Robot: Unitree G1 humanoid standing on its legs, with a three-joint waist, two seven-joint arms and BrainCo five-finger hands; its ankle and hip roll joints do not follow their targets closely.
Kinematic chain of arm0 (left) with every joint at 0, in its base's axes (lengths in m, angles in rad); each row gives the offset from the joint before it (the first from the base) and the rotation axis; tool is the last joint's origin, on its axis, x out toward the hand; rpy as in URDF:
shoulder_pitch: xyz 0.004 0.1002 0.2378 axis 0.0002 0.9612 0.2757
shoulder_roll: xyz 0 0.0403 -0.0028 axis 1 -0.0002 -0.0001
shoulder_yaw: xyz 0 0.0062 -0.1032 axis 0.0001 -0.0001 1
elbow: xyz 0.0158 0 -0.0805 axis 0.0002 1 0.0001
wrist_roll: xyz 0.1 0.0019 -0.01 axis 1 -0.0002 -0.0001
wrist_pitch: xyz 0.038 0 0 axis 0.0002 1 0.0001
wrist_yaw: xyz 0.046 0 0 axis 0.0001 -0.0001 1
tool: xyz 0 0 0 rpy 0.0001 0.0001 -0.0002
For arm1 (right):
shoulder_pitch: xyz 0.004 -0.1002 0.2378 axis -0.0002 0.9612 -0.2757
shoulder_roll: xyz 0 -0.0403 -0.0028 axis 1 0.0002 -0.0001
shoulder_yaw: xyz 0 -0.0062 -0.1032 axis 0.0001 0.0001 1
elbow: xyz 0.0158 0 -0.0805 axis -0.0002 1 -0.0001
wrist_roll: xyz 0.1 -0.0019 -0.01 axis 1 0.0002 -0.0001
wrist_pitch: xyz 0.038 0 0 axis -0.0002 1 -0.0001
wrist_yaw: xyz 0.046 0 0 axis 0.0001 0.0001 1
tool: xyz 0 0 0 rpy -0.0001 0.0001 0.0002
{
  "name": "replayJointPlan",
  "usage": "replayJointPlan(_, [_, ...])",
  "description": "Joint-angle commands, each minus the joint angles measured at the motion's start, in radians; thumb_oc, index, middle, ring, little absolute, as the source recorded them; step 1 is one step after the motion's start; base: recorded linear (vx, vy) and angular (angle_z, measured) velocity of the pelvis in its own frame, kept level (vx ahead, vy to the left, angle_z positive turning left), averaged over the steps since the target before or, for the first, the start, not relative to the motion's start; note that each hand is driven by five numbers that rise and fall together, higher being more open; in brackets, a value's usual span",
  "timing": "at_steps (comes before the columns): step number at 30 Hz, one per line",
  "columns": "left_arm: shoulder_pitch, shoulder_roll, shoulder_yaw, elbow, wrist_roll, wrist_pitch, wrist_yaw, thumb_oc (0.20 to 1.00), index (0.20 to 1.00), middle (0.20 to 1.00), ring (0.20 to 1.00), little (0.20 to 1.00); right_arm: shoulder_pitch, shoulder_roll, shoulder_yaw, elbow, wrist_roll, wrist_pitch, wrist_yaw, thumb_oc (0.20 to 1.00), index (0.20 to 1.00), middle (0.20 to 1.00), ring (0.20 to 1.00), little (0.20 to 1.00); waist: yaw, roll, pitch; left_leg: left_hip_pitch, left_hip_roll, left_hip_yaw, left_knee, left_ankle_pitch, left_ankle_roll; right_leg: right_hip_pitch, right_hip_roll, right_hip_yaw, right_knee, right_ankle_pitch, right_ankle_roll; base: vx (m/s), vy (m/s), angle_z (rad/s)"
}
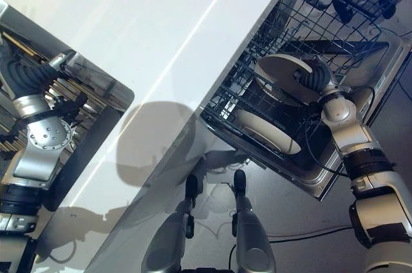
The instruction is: Pick up plates and place into dishwasher.
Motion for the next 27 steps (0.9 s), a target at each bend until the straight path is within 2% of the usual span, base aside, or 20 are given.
replayJointPlan(1, [-0.088, 0.030, 0.006, 0.011, -0.010, -0.013, 0.031, 1.000, 1.000, 1.000, 1.000, 1.000, 0.081, 0.066, 0.150, 0.006, 0.028, -0.015, 0.104, 0.200, 0.200, 0.200, 0.200, 0.200, -0.006, 0.017, -0.006, -0.097, 0.022, -0.015, 0.040, 0.056, -0.004, -0.101, -0.106, 0.028, 0.150, -0.059, 0.085, 0.00, 0.000, 0.00])
replayJointPlan(4, [-0.095, 0.028, 0.003, 0.011, -0.012, -0.012, 0.029, 1.000, 1.000, 1.000, 1.000, 1.000, 0.077, 0.070, 0.145, 0.020, 0.026, -0.007, 0.097, 0.200, 0.200, 0.200, 0.200, 0.200, -0.008, 0.019, -0.005, -0.096, 0.023, -0.013, 0.037, 0.058, -0.004, -0.101, -0.105, 0.029, 0.149, -0.057, 0.086, -0.01, 0.000, 0.00])
replayJointPlan(5, [-0.095, 0.026, 0.002, 0.009, -0.009, -0.011, 0.028, 1.000, 1.000, 1.000, 1.000, 1.000, 0.075, 0.072, 0.142, 0.021, 0.031, 0.000, 0.089, 0.231, 0.231, 0.231, 0.231, 0.231, -0.008, 0.019, -0.007, -0.095, 0.023, -0.013, 0.035, 0.058, -0.004, -0.100, -0.105, 0.029, 0.147, -0.056, 0.087, 0.00, 0.000, 0.00])
replayJointPlan(6, [-0.095, 0.028, 0.002, 0.007, -0.013, -0.008, 0.028, 1.000, 1.000, 1.000, 1.000, 1.000, 0.076, 0.072, 0.137, 0.019, 0.034, 0.003, 0.078, 0.953, 0.953, 0.953, 0.953, 0.953, -0.009, 0.019, -0.009, -0.093, 0.023, -0.012, 0.034, 0.058, -0.004, -0.098, -0.105, 0.030, 0.145, -0.055, 0.087, 0.00, 0.000, 0.00])
replayJointPlan(7, [-0.094, 0.027, 0.003, 0.007, -0.012, -0.008, 0.027, 1.000, 1.000, 1.000, 1.000, 1.000, 0.077, 0.073, 0.131, 0.018, 0.033, 0.009, 0.076, 1.000, 1.000, 1.000, 1.000, 1.000, -0.009, 0.018, -0.010, -0.091, 0.024, -0.011, 0.033, 0.058, -0.004, -0.098, -0.104, 0.030, 0.145, -0.055, 0.087, 0.00, 0.000, 0.00])
replayJointPlan(13, [-0.089, 0.028, 0.005, 0.014, -0.011, -0.019, 0.025, 1.000, 1.000, 1.000, 1.000, 1.000, 0.090, 0.075, 0.104, 0.001, 0.025, 0.019, 0.042, 1.000, 1.000, 1.000, 1.000, 1.000, -0.013, 0.012, -0.020, -0.075, 0.029, -0.005, 0.024, 0.056, -0.004, -0.087, -0.103, 0.028, 0.141, -0.053, 0.087, 0.00, 0.000, 0.00])
replayJointPlan(18, [-0.025, 0.007, 0.042, 0.005, 0.001, -0.031, 0.026, 1.000, 1.000, 1.000, 1.000, 1.000, 0.162, 0.105, -0.020, -0.142, 0.122, -0.011, -0.055, 1.000, 1.000, 1.000, 1.000, 1.000, -0.030, 0.005, -0.047, -0.041, 0.038, 0.007, 0.013, 0.047, -0.004, -0.063, -0.097, 0.030, 0.137, -0.057, 0.086, 0.03, 0.024, 0.01])
replayJointPlan(22, [0.046, -0.034, 0.074, -0.018, 0.032, -0.045, 0.039, 1.000, 1.000, 1.000, 1.000, 1.000, 0.273, 0.169, -0.117, -0.280, 0.080, -0.016, -0.119, 1.000, 1.000, 1.000, 1.000, 1.000, -0.049, 0.002, -0.070, -0.012, 0.042, 0.021, 0.004, 0.039, -0.001, -0.043, -0.095, 0.038, 0.130, -0.058, 0.085, 0.05, 0.069, -0.02])
replayJointPlan(27, [0.125, -0.074, 0.120, -0.038, 0.048, -0.060, 0.018, 1.000, 1.000, 1.000, 1.000, 1.000, 0.384, 0.199, -0.215, -0.372, 0.040, -0.025, -0.141, 1.000, 1.000, 1.000, 1.000, 1.000, -0.069, 0.004, -0.099, 0.023, 0.043, 0.038, 0.005, 0.027, 0.001, -0.020, -0.098, 0.050, 0.127, -0.060, 0.085, 0.06, 0.074, -0.02])
